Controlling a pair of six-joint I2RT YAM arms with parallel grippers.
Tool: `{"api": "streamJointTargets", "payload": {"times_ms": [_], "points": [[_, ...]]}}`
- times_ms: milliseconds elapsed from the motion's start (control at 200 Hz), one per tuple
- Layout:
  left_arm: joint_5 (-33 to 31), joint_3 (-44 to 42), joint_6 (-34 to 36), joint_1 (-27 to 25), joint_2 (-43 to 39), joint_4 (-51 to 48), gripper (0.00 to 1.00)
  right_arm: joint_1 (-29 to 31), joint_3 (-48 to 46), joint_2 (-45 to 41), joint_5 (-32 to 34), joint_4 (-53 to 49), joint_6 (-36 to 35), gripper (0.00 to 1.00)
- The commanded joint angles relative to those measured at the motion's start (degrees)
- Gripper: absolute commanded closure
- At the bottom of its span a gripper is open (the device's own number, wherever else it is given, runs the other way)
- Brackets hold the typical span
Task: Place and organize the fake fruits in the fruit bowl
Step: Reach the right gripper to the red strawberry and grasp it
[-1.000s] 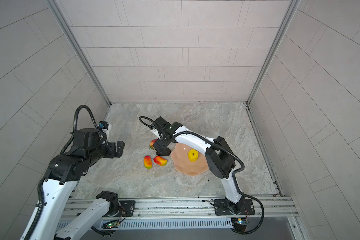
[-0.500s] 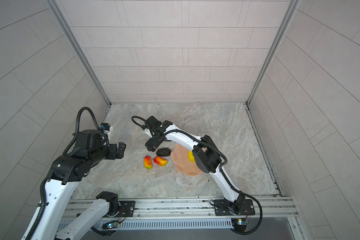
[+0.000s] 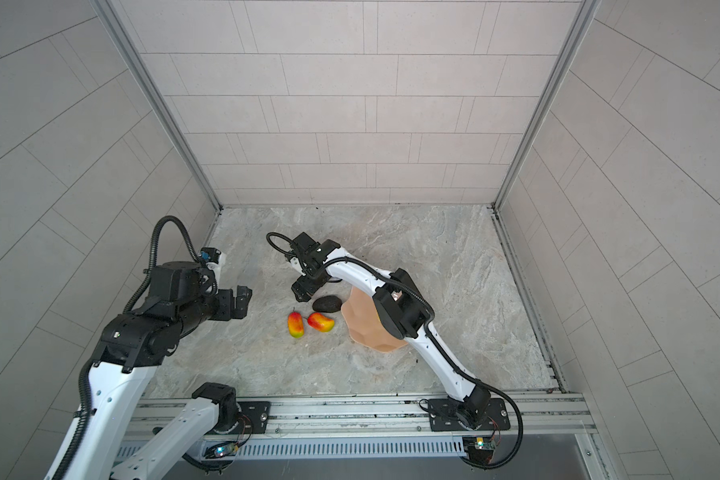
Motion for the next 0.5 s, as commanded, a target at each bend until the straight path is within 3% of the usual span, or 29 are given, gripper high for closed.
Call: {"api": "streamJointTargets", "payload": {"times_ms": [0,380,495], "points": [[0.33,-0.52,0.59,0.0,-1.07,0.31,0.0,-0.27,0.91,2.31,-1.35,-0.26,0.25,0.13],[0.63,0.52,1.55,-0.02,-0.82,0.13,0.0,-0.41,2.37,2.93,-1.73,0.57,0.3,0.29],[0.74,0.93,1.85,0.0,-0.55,-0.2,0.0,-0.36,3.46,3.23,-2.14,0.09,0.35,0.45]]}}
